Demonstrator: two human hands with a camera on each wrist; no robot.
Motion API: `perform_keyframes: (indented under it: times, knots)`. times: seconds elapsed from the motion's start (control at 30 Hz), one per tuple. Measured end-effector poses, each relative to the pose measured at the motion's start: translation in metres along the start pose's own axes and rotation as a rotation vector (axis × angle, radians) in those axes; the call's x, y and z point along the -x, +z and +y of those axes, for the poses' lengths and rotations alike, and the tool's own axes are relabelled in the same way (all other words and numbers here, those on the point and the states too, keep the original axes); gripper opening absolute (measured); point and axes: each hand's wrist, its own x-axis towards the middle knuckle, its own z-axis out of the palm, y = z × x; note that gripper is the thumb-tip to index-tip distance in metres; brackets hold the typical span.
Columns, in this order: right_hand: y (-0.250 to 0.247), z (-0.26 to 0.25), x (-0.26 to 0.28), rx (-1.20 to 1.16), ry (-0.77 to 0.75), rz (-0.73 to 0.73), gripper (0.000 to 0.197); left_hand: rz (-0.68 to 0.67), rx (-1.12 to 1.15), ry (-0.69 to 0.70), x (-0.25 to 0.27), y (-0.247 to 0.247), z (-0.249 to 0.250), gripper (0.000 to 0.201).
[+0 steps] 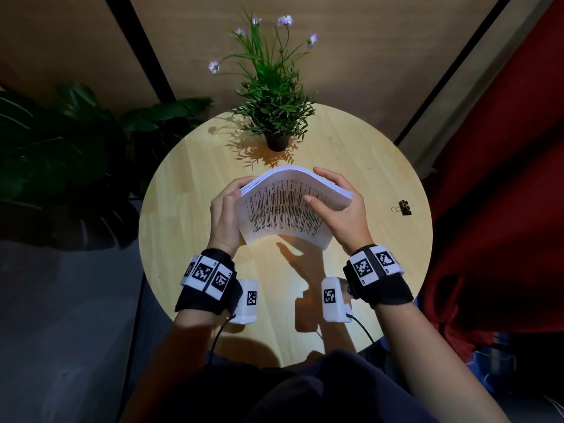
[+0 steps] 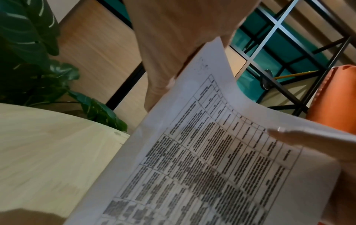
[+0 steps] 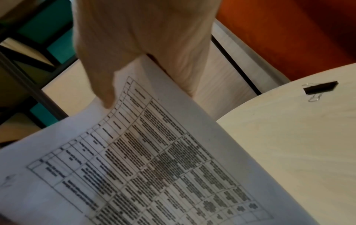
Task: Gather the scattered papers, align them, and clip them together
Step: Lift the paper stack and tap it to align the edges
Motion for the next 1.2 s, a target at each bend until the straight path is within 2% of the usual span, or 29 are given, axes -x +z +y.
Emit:
perform_keyframes:
  times: [0.07,0.13,0.2,0.27,0.33,0.4,0.5,0.57,0.6,0.63,0.7,0.73,0.77,0.8,0.87,0.9,0.93,1.03,1.07,1.13,1.2]
  knots:
    - [0.0,0.006,-0.002,0.009,0.067,0.0,0.033,-0.014,-0.091,0.036,0.001,0.0,-0.004,0.042]
    - [0.004,0.009,-0.004,0.012,0.144,0.055,0.026,0.033,-0.228,0.083,0.004,0.007,-0.012,0.026]
    - [0.01,0.008,-0.003,0.004,0.103,0.113,0.023,0.142,-0.269,0.141,0.007,0.019,-0.015,0.016]
    - [0.01,0.004,-0.004,-0.018,0.049,0.157,0.022,0.229,-0.235,0.185,0.01,0.029,-0.009,0.015]
    - [0.006,0.003,-0.005,-0.001,0.021,0.169,0.023,0.216,-0.191,0.188,0.014,0.033,-0.001,0.015]
    - [0.003,0.009,-0.006,0.035,0.031,0.168,0.022,0.185,-0.159,0.095,0.015,0.032,-0.012,0.013]
    - [0.0,0.019,-0.005,0.07,0.113,0.209,0.028,0.22,-0.097,-0.183,0.013,0.03,-0.024,0.023]
    - [-0.005,0.02,-0.005,0.078,0.102,0.227,0.027,0.181,-0.107,-0.179,0.011,0.033,-0.02,0.01]
    - [-0.007,0.022,-0.004,0.083,0.095,0.228,0.027,0.189,-0.097,-0.191,0.011,0.035,-0.02,0.012]
    - [-0.008,0.024,-0.003,0.087,0.1,0.228,0.028,0.213,-0.08,-0.24,0.01,0.035,-0.023,0.025]
    - [-0.008,0.034,-0.001,0.085,0.166,0.223,0.03,0.271,-0.057,-0.367,0.01,0.034,-0.042,0.064]
    - [-0.008,0.039,0.0,0.087,0.214,0.216,0.032,0.254,-0.08,-0.392,0.01,0.034,-0.057,0.077]
    - [-0.009,0.045,-0.002,0.095,0.255,0.202,0.034,0.205,-0.112,-0.423,0.011,0.034,-0.06,0.075]
    - [-0.011,0.05,-0.004,0.106,0.289,0.177,0.036,0.171,-0.136,-0.432,0.011,0.036,-0.054,0.06]
    - [-0.017,0.054,-0.007,0.125,0.318,0.115,0.037,0.164,-0.134,-0.4,0.011,0.044,-0.025,0.018]
    - [-0.02,0.055,-0.009,0.129,0.319,0.093,0.036,0.158,-0.133,-0.333,0.007,0.047,-0.012,0.009]
    - [-0.023,0.055,-0.012,0.129,0.324,0.073,0.036,0.151,-0.136,-0.251,0.001,0.049,-0.006,0.011]
    - [-0.034,0.06,-0.028,0.209,0.364,0.008,0.039,0.192,-0.196,-0.101,-0.022,0.056,-0.007,0.055]
    - [-0.04,0.063,-0.035,0.293,0.385,-0.047,0.041,0.189,-0.204,-0.088,-0.027,0.058,-0.007,0.062]
    - [-0.059,0.07,-0.05,0.529,0.438,-0.206,0.046,0.164,-0.225,-0.093,-0.034,0.06,-0.005,0.062]
    - [-0.087,0.079,-0.065,0.622,0.454,-0.244,0.042,0.133,-0.199,-0.114,-0.033,0.063,0.006,0.043]
